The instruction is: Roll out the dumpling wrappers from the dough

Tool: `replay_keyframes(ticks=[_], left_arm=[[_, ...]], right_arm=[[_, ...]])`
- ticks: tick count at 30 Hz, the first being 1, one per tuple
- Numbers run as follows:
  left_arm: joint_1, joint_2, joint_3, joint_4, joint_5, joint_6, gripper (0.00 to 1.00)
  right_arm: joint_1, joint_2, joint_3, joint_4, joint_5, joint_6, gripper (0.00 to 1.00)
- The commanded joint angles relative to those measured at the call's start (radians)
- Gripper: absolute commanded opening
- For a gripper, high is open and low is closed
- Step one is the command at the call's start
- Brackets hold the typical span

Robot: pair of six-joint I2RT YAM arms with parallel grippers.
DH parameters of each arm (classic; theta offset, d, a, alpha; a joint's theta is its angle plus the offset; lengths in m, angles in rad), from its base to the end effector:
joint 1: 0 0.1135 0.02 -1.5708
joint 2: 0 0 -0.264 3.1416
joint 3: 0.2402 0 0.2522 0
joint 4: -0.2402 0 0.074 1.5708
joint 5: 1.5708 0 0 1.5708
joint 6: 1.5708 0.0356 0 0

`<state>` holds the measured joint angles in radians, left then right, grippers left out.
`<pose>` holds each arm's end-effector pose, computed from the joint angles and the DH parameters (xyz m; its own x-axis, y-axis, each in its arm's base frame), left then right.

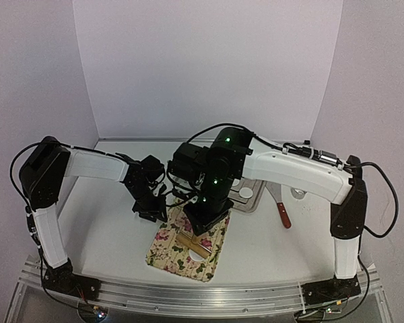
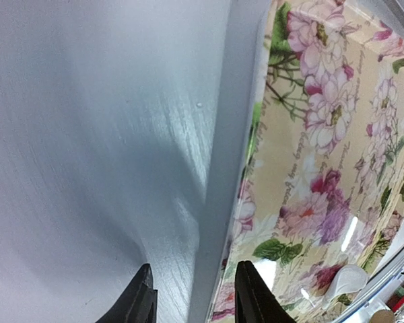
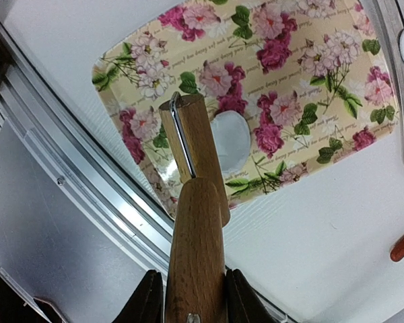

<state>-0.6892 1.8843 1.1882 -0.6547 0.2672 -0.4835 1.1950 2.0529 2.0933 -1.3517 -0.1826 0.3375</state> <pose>0.2653 -0.2308 0.1479 -0.9726 0.2205 -0.0734 0.2323 0.9151 -0.3296 0.1455 0.3863 0.3119 -0.6433 -0.7432 -0.1840 -0.7618 0.5974 0.2506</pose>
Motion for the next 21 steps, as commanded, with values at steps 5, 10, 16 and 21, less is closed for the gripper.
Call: replay_keyframes(ticks=[5, 10, 16, 21], left_arm=[[0.002, -0.105, -0.005, -0.029, 0.021, 0.006, 0.6], [-0.005, -0.166, -0.107, -0.056, 0.041, -0.004, 0.62], [-0.021, -0.217, -0.192, -0.036, 0.126, -0.001, 0.66], [-0.044, -0.196, -0.196, -0.027, 0.151, 0.006, 0.66]], right_arm=[[0.003, 0.038, 0.012, -0.298, 0.047, -0.008, 0.0], [0.004, 0.103, 0.055, -0.299, 0.06, -0.037, 0.0], [0.003, 0.141, 0.032, -0.299, 0.073, -0.057, 0.0], [0.002, 0.15, -0.023, -0.299, 0.056, -0.046, 0.0]])
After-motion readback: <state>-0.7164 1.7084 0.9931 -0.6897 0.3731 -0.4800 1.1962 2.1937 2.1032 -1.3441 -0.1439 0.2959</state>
